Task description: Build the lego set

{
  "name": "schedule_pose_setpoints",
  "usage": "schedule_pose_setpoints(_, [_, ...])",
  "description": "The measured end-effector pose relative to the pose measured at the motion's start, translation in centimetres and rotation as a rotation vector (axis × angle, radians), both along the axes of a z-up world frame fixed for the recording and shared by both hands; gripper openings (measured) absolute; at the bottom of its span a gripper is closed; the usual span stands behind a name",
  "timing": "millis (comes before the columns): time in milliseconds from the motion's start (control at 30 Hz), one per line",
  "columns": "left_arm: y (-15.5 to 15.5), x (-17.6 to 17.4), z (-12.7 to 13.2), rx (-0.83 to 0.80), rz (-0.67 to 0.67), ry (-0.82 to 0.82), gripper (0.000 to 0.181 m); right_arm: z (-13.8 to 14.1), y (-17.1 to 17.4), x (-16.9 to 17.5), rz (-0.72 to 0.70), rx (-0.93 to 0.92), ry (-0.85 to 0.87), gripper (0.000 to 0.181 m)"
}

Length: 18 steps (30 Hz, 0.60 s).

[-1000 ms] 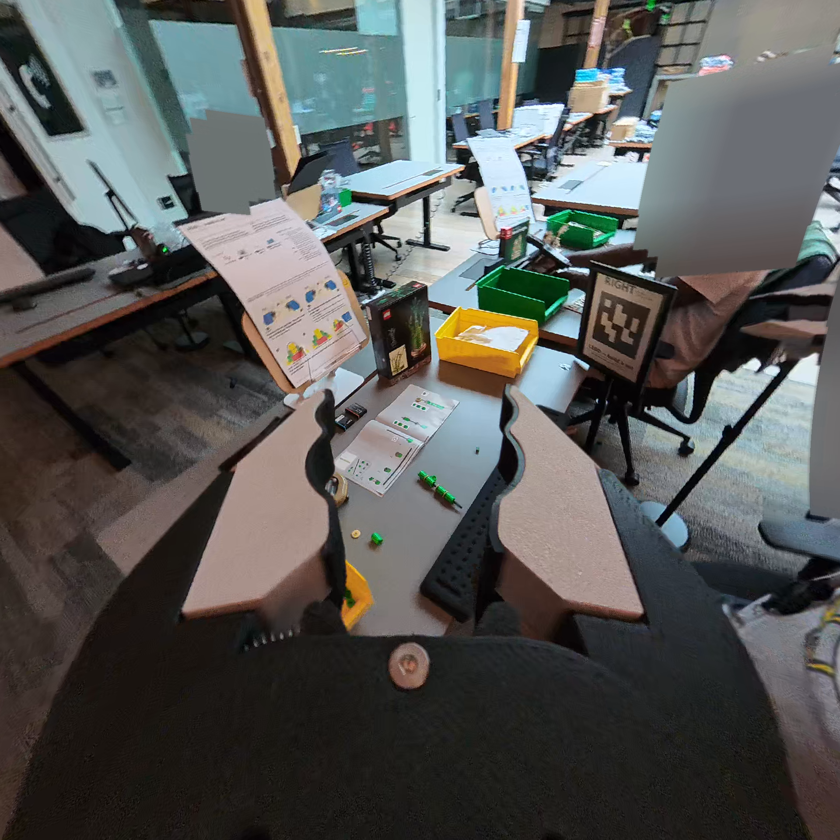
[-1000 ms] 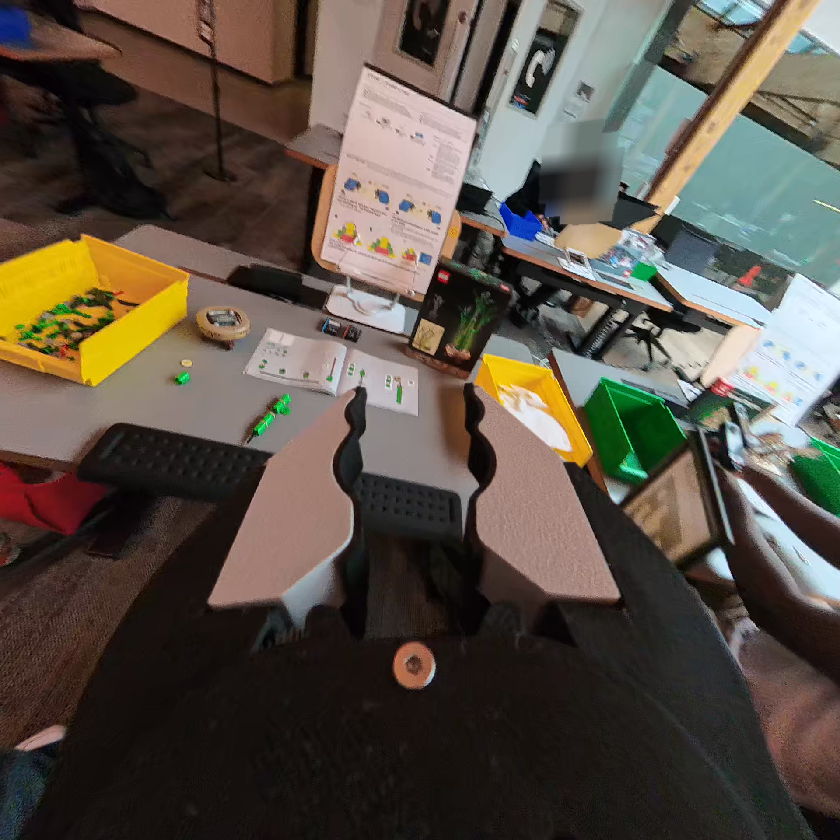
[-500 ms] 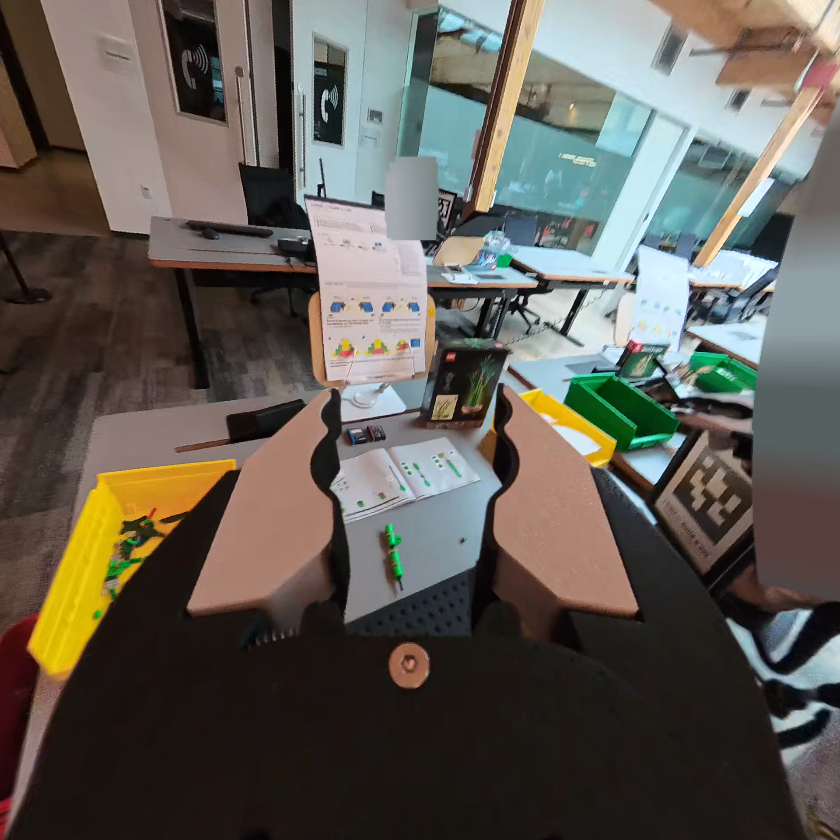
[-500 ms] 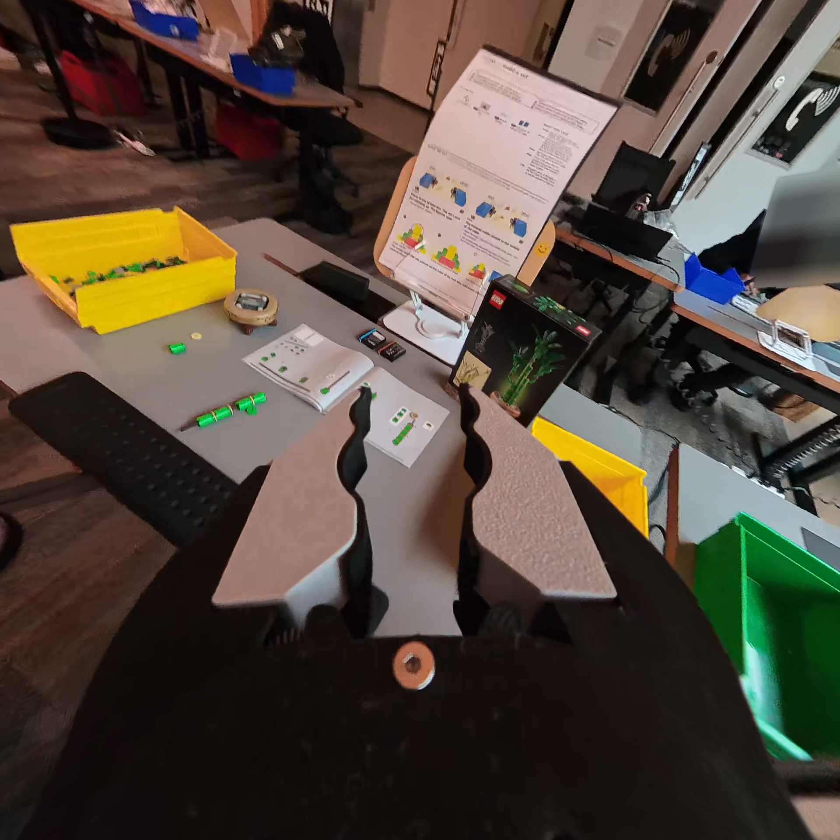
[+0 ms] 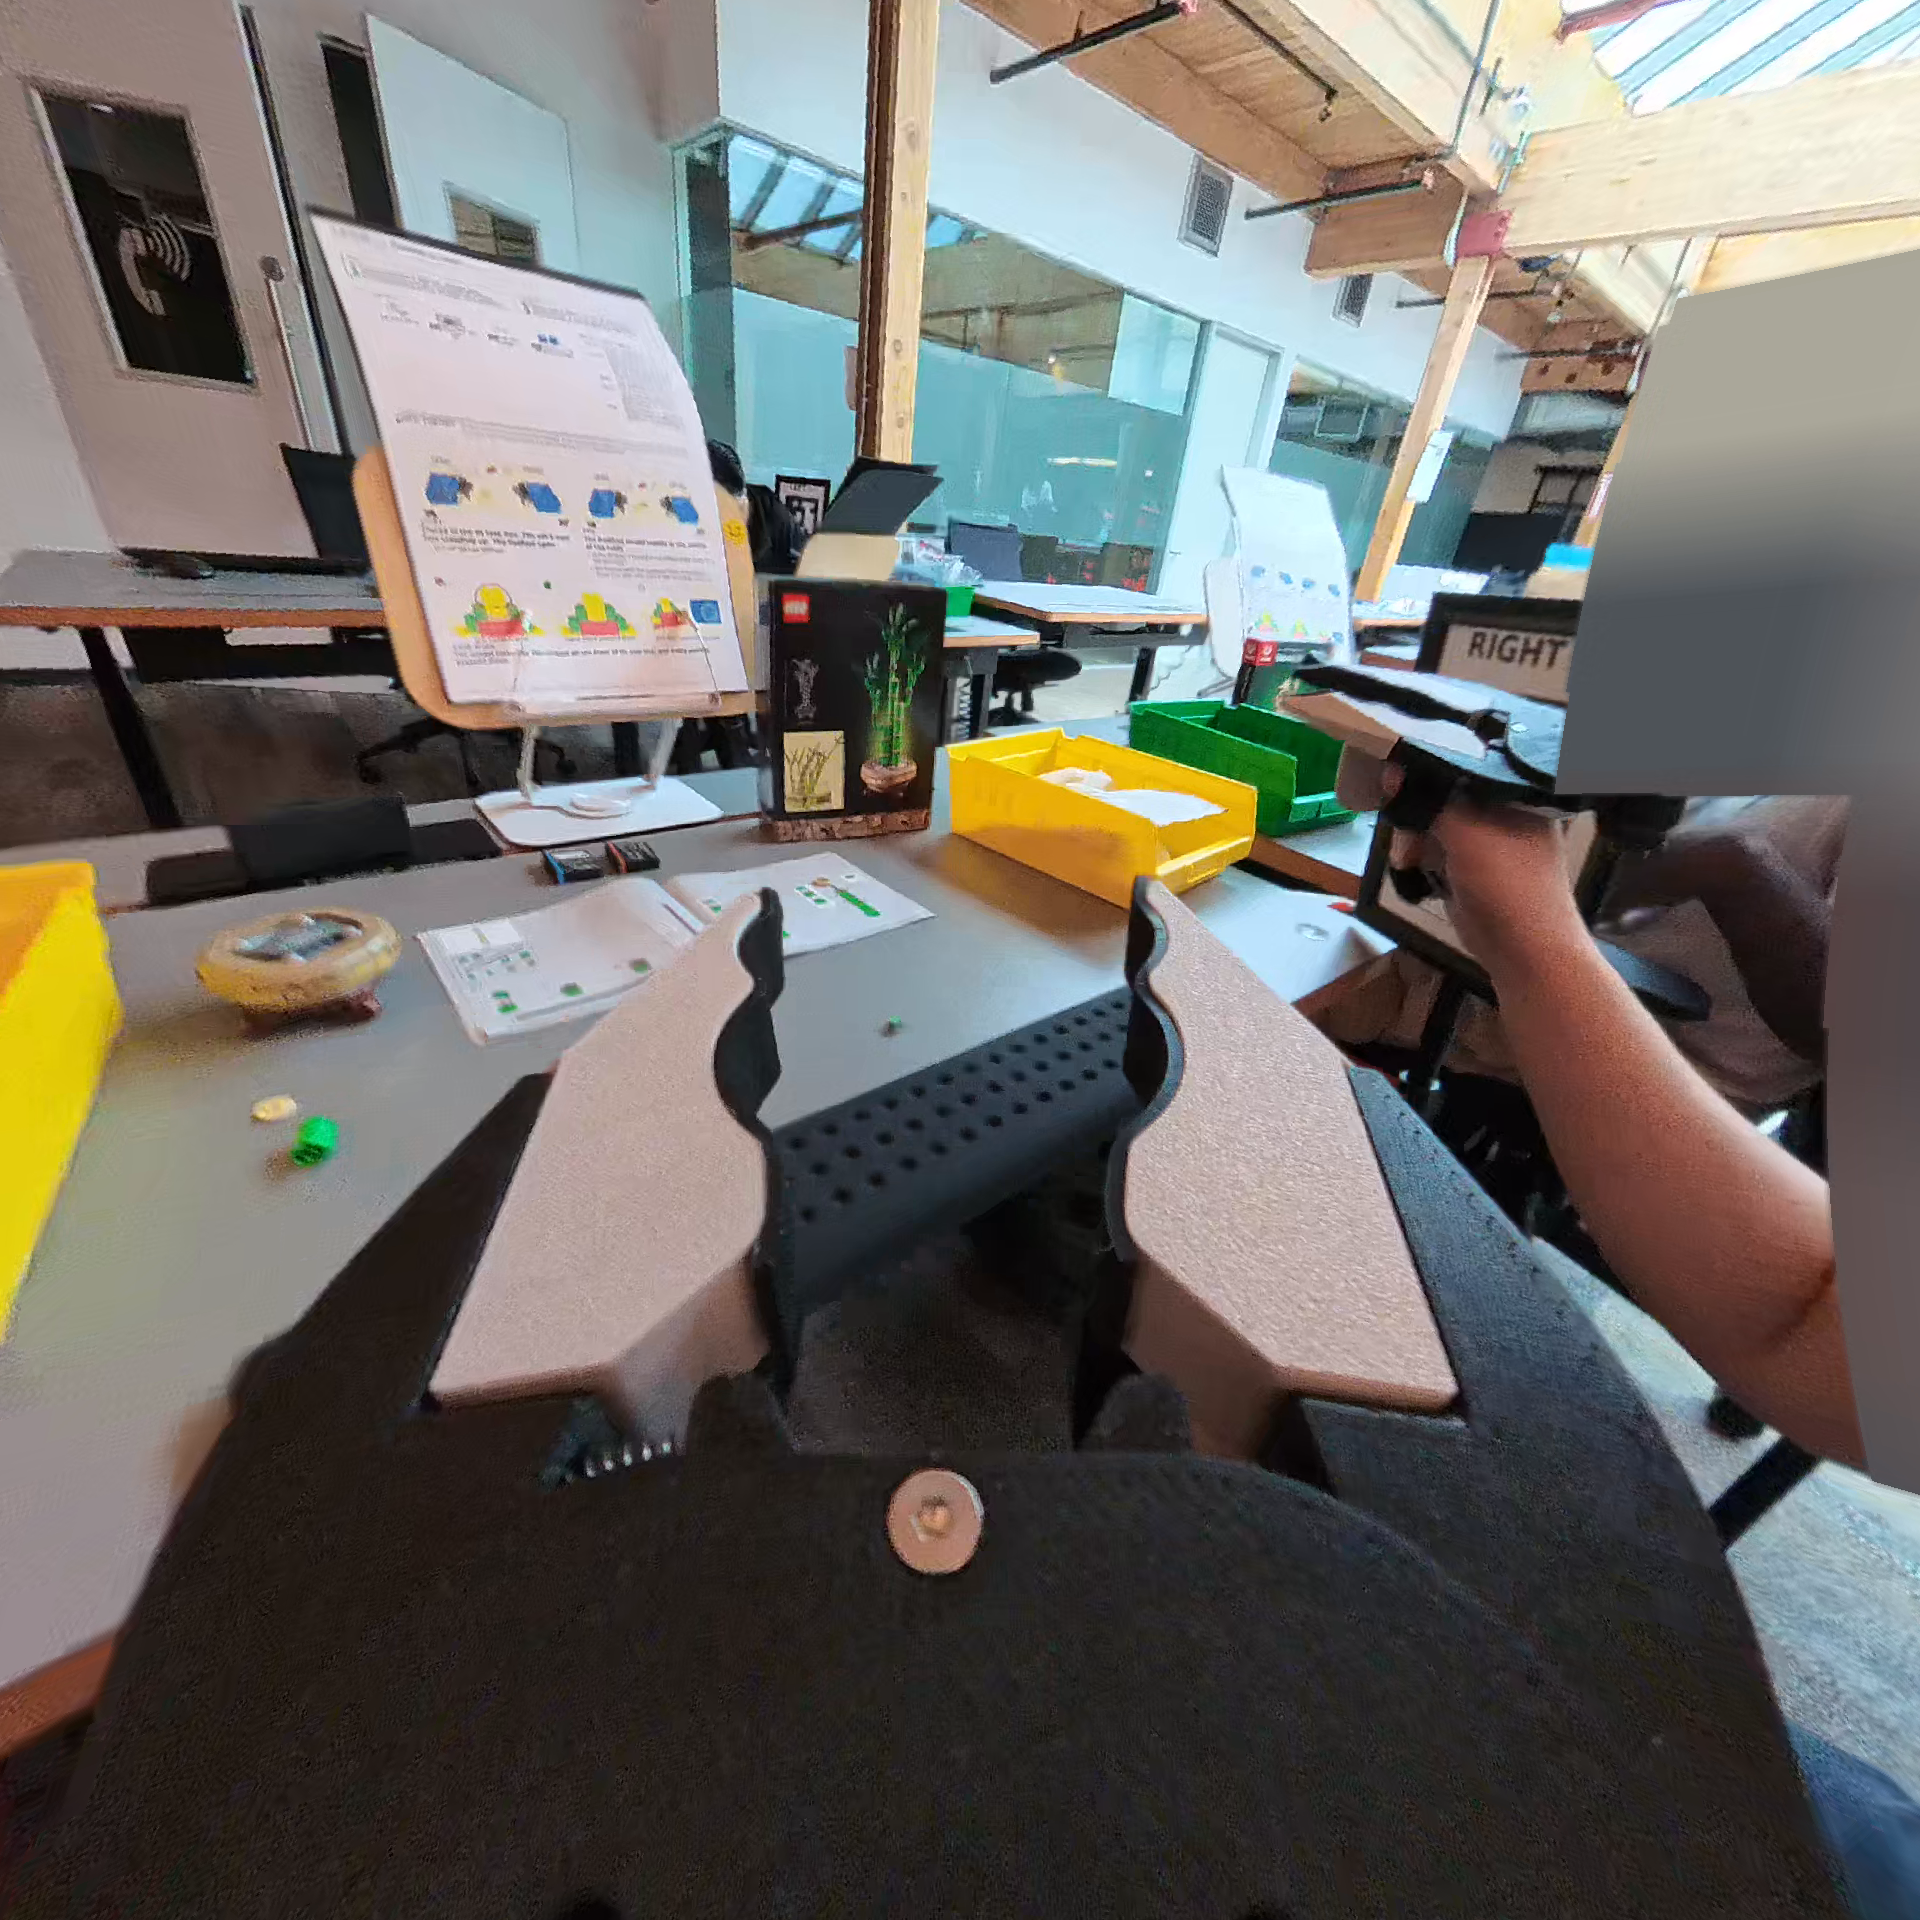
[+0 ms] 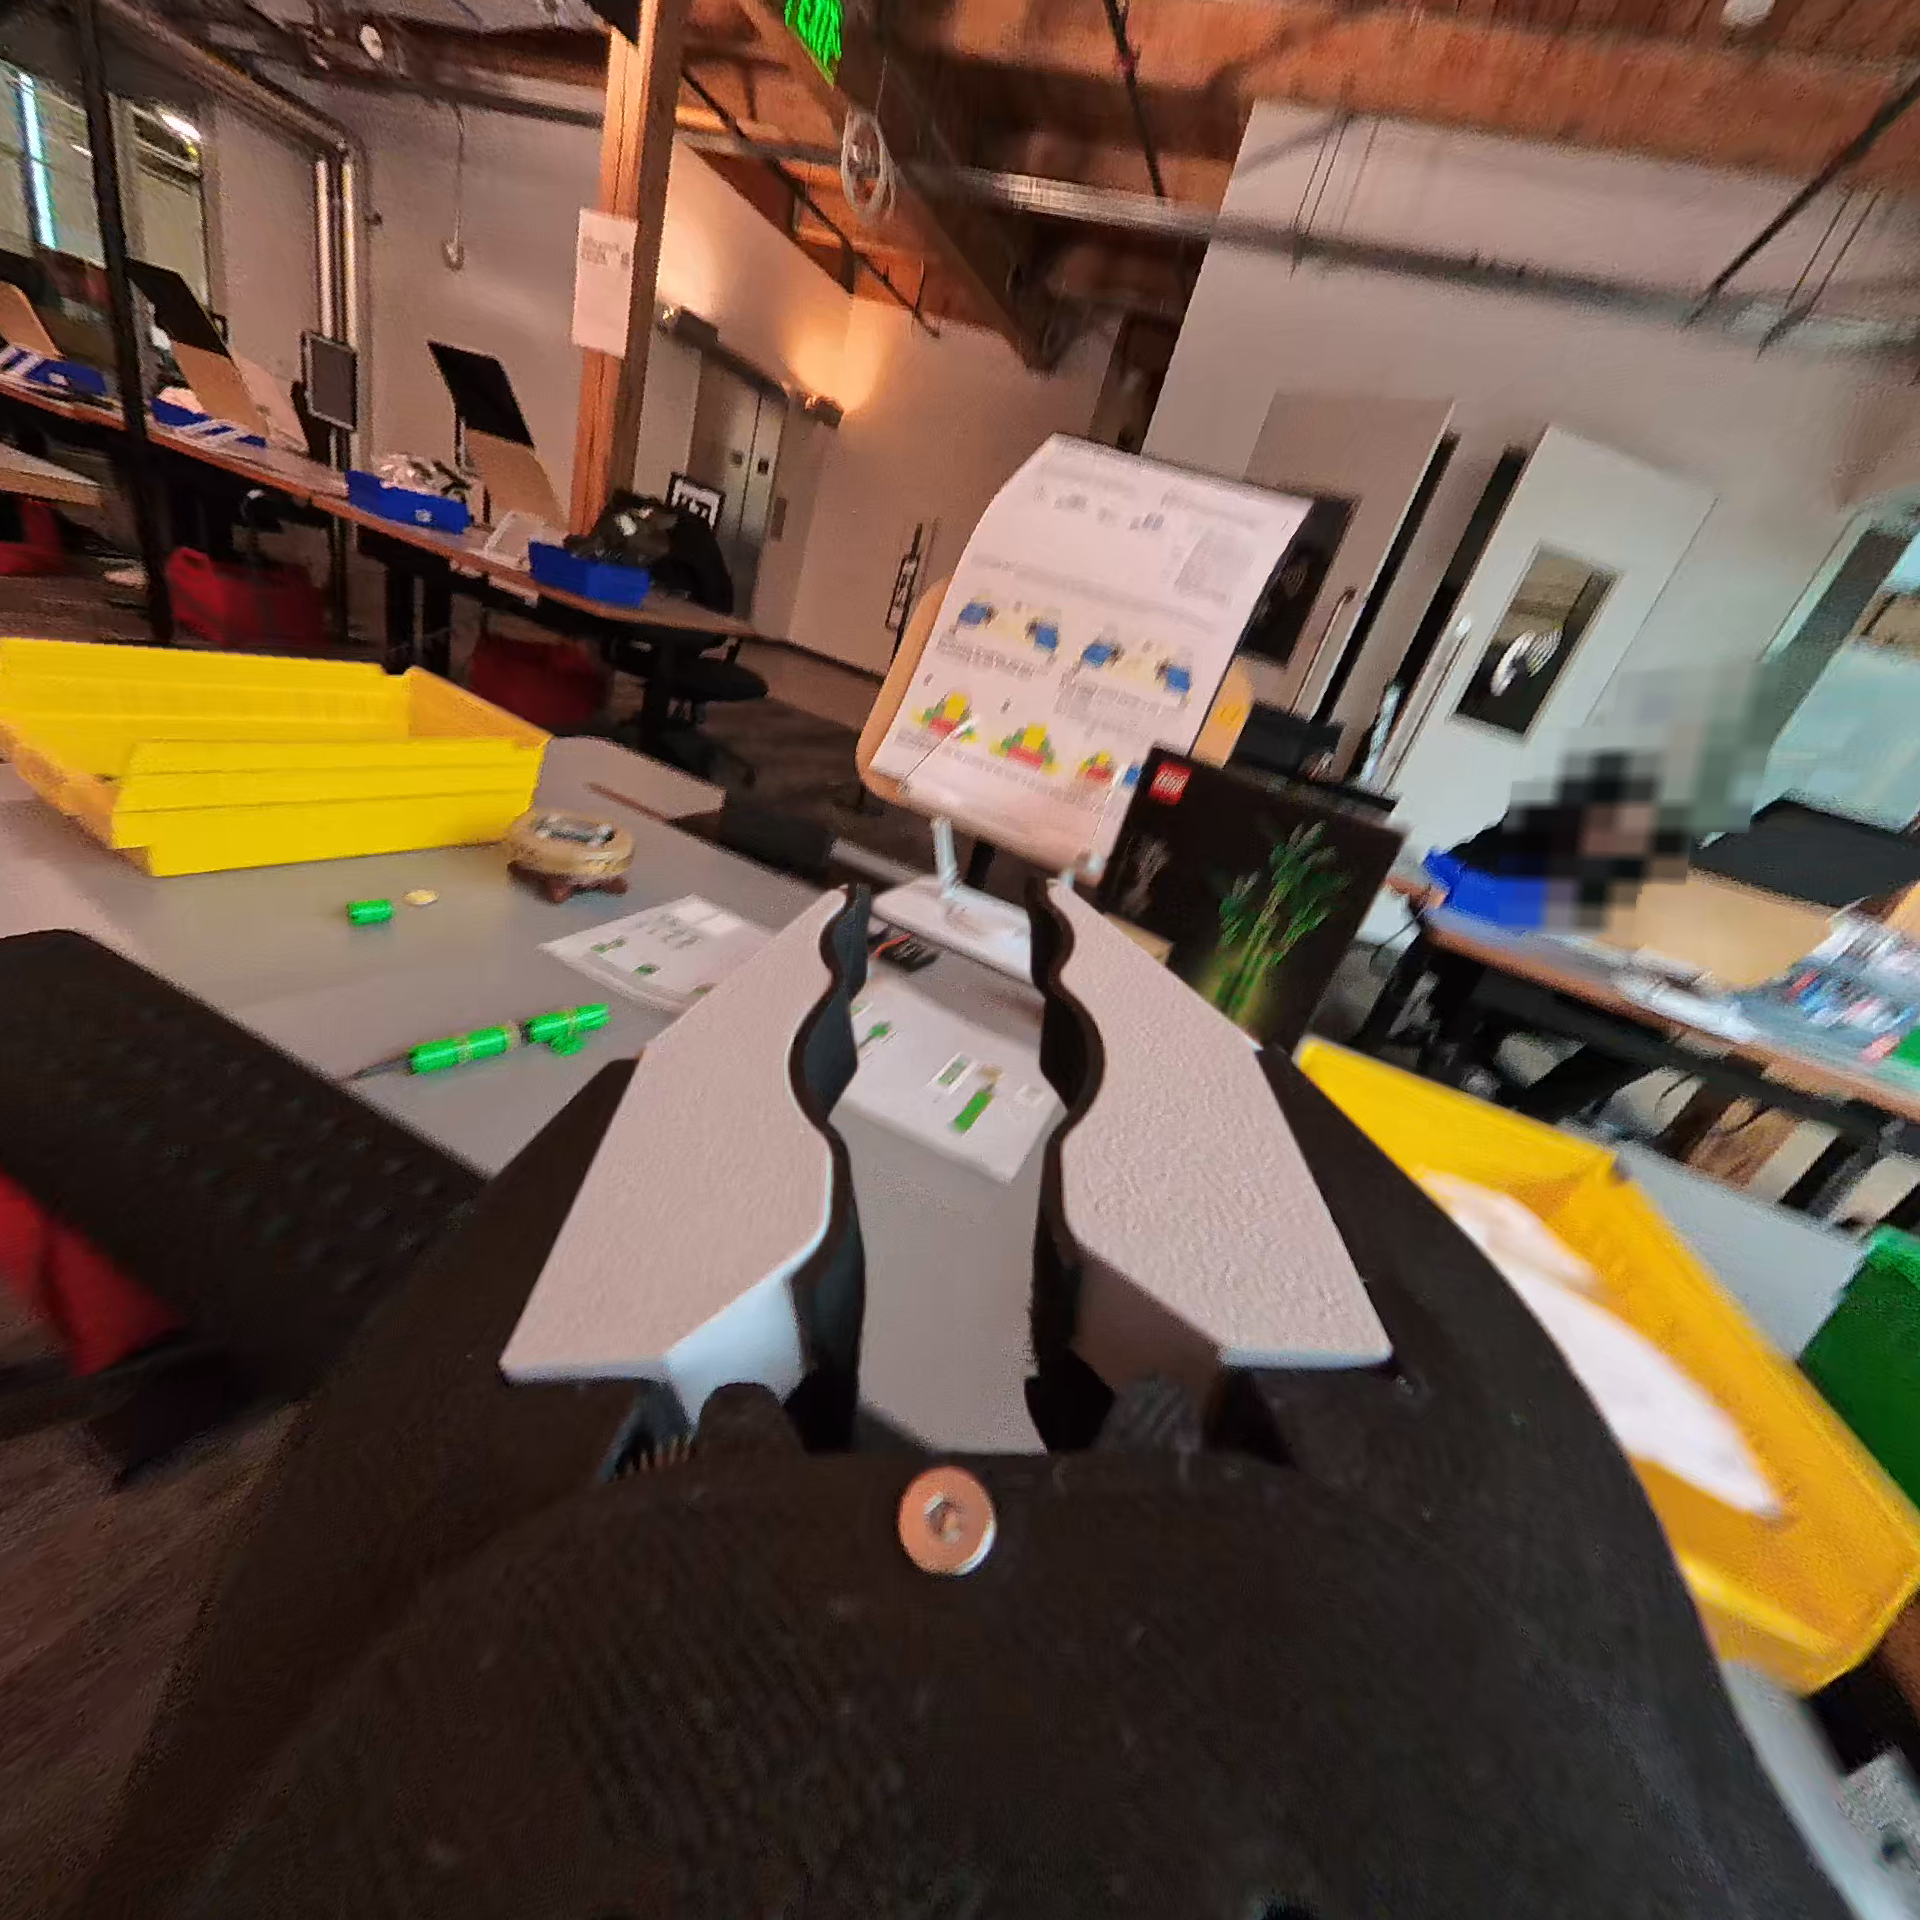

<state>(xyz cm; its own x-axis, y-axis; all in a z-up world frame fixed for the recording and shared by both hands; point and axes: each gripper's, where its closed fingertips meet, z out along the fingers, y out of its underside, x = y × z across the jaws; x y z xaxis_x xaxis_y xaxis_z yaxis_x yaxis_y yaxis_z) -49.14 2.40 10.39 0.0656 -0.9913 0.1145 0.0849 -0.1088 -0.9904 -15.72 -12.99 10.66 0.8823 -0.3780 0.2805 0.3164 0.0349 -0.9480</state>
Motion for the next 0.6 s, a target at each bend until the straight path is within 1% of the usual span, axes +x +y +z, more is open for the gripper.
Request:
schedule_pose_setpoints(33, [-0.7,0.0,-1.6,-0.021,0.011,0.013,0.064,-1.5,0.0,-0.8,0.028,-0.031,0.064,0.030])
schedule_pose_setpoints(100, [-1.3,-0.5,-5.1,-0.077,0.074,0.109,0.064,-4.4,-0.3,-2.7,0.083,-0.137,0.185,0.030])
schedule_pose_setpoints(133, [-1.8,-0.8,-6.4,-0.111,0.091,0.149,0.066,-5.5,-0.6,-3.6,0.096,-0.198,0.229,0.031])
schedule_pose_setpoints(167, [-2.4,-1.1,-7.0,-0.137,0.091,0.166,0.066,-6.1,-1.0,-4.5,0.107,-0.248,0.242,0.032])
schedule_pose_setpoints(233, [-3.8,-1.6,-7.2,-0.149,0.081,0.167,0.066,-6.2,-2.2,-5.7,0.102,-0.313,0.196,0.032])
schedule_pose_setpoints(300, [-5.0,-2.1,-7.0,-0.130,0.089,0.169,0.064,-5.5,-3.6,-6.9,0.098,-0.334,0.140,0.035])
schedule_pose_setpoints(367, [-6.2,-2.8,-7.2,-0.126,0.116,0.148,0.063,-5.7,-4.9,-8.1,0.117,-0.350,0.124,0.035])
schedule_pose_setpoints(433, [-7.0,-3.4,-8.2,-0.162,0.143,0.129,0.059,-7.1,-5.5,-8.6,0.126,-0.375,0.155,0.036])
schedule_pose_setpoints(500, [-7.5,-3.8,-9.7,-0.195,0.123,0.153,0.057,-9.2,-5.3,-9.2,0.163,-0.421,0.200,0.036])
schedule_pose_setpoints(600, [-6.0,-4.7,-11.3,-0.162,0.167,0.184,0.056,-11.9,-3.8,-9.2,0.180,-0.403,0.200,0.037])
